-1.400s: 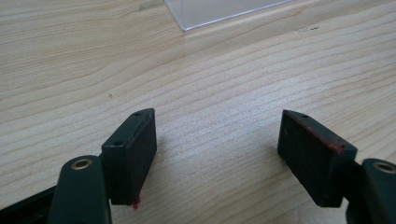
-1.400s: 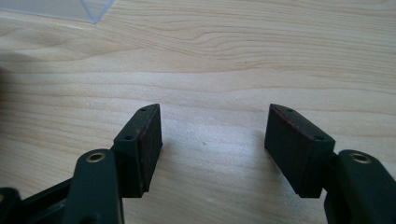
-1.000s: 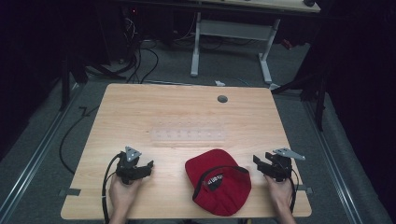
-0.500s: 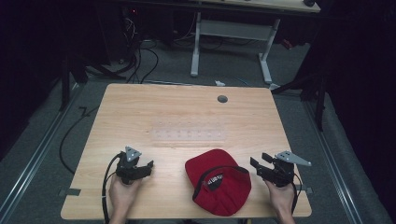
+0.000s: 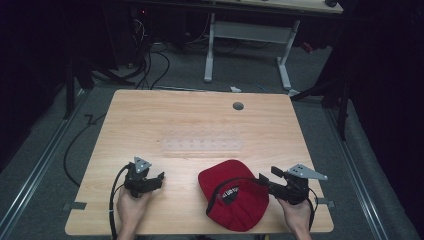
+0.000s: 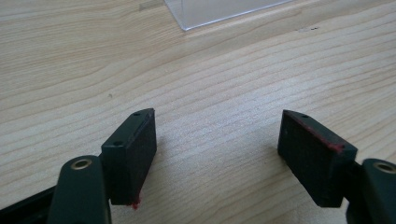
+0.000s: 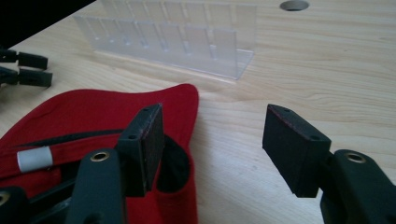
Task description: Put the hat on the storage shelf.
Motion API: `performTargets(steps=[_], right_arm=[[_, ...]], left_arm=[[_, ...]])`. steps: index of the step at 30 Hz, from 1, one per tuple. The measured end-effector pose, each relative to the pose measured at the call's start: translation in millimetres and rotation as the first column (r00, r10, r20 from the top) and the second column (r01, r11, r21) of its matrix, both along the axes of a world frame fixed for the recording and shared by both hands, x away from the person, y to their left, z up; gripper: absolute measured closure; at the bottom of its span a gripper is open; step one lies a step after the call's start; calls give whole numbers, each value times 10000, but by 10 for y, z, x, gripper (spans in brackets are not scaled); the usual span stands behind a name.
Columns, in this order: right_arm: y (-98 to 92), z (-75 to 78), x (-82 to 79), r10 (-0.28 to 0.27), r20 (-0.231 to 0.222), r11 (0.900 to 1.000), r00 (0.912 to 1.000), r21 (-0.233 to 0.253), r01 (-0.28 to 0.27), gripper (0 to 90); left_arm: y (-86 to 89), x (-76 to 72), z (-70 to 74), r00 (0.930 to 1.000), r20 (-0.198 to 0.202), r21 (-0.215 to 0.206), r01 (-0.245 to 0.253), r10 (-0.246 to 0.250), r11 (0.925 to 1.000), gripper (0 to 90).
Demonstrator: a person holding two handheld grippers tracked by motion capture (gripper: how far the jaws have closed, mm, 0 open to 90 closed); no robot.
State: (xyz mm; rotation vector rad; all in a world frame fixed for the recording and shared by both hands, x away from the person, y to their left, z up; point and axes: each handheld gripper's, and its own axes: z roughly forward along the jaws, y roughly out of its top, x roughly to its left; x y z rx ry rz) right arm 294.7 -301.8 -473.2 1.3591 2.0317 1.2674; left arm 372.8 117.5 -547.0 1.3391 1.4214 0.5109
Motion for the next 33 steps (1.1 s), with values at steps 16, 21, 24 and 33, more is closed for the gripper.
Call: performTargets(steps=[16,21,24,33], right_arm=[[188,-219,184,856,-934,9948,9920,-476,-903,396],[204,-290,236,987,-1276,9927,9869,-557,-1065,405],[212,-318,263,1069,-1427,9925,9840,-442,-1142,425],[242,-411,319,1623,-1789,9861,9704,-69,-1662,598]], left_arm=[[-1,0,0,10000,3,-6,-11,11,10000,285],[-2,1,0,10000,5,-10,-15,15,10000,285],[-2,1,0,10000,4,-10,-16,16,10000,285],[-2,0,0,10000,4,-9,-16,16,10000,285]])
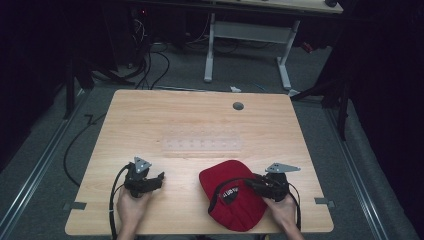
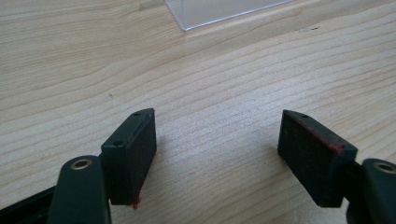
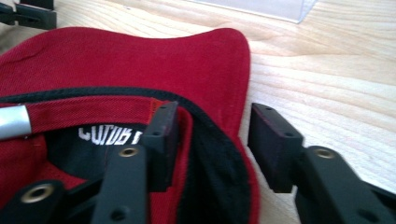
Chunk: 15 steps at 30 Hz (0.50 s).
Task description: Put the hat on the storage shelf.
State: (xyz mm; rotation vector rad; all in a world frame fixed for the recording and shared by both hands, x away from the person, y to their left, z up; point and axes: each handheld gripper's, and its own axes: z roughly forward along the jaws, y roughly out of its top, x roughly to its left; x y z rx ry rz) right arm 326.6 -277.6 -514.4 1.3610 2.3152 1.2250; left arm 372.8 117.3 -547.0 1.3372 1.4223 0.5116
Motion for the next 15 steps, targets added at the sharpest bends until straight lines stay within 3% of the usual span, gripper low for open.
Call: performTargets(steps=[15], right_arm=[[-33,-25,32,544,-545,9959,9970,746,-502,770]], left_arm=[[-1,-1,0,10000,-2,-5,4,-4,10000,283]])
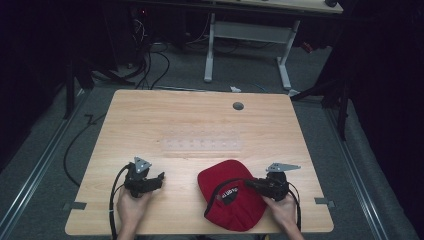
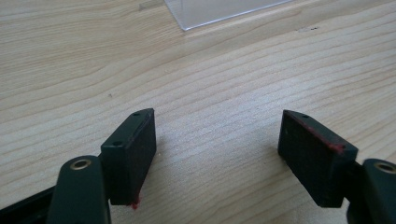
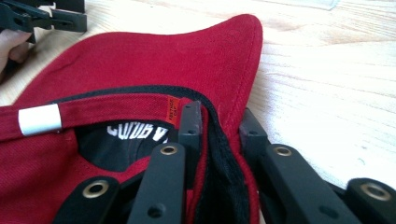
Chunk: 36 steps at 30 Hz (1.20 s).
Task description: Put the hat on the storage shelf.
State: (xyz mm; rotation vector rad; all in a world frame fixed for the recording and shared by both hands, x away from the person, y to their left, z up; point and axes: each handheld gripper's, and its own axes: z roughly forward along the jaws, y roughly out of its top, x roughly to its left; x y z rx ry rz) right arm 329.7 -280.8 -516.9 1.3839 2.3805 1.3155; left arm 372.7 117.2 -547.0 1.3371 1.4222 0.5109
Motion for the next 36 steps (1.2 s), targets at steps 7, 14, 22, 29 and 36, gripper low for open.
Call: performTargets(steps=[7,14,22,29,36], right_arm=[[0,39,9,61,-3,9997,10000,251,-60,791],[48,173,25,34,105,9995,9999,316,-38,800],[100,339,65,58,295,9997,9995,214,-65,805],[112,457,98,31,441,9997,9990,257,-42,806],[120,555,133,14,519,9997,9987,232,-26,807]], left_arm=[[-3,-2,-1,10000,-17,11,74,-74,10000,268],[-4,-2,-1,10000,-19,6,72,-72,10000,266],[-6,-2,-1,10000,-26,15,95,-95,10000,261],[-16,-3,-4,9998,-73,26,208,-208,9998,226],[-15,3,-7,9998,-131,86,150,-149,9999,197]])
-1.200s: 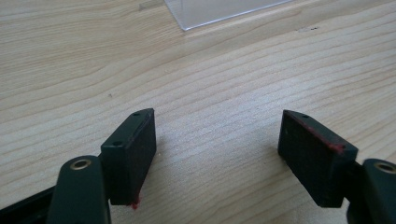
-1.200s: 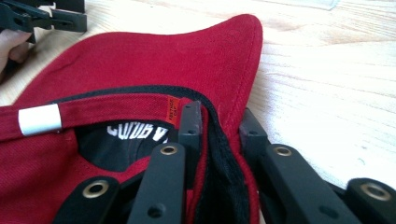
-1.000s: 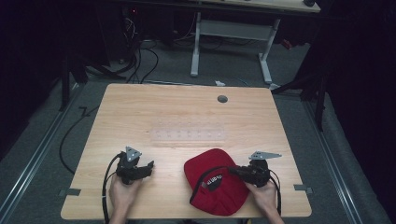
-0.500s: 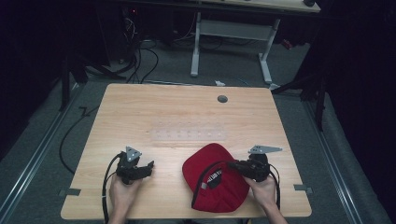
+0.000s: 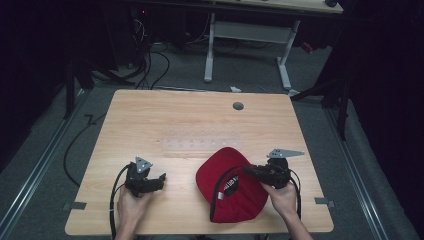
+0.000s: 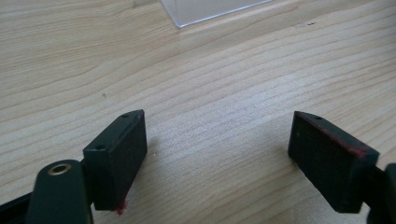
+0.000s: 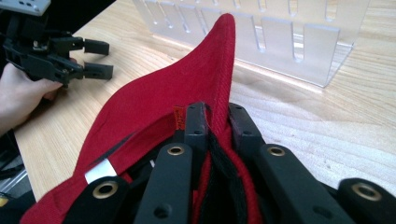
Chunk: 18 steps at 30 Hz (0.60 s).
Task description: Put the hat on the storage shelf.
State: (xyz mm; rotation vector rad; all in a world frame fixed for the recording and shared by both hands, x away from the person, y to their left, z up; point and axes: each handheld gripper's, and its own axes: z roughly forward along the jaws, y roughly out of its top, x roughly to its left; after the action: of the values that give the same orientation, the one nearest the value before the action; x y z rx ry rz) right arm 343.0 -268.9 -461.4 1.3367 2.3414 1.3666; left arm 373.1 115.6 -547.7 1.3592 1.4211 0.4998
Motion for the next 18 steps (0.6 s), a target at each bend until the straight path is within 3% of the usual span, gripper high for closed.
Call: performTargets(steps=[10,18], right_arm=[[-13,79,33,1,37,9998,10000,175,-1,808],[-16,139,63,-65,-8,9996,10000,293,65,808]], left_arm=[[-7,-7,2,10000,2,-2,69,-69,10000,197],[-92,-98,53,9980,178,250,603,-608,9979,225]])
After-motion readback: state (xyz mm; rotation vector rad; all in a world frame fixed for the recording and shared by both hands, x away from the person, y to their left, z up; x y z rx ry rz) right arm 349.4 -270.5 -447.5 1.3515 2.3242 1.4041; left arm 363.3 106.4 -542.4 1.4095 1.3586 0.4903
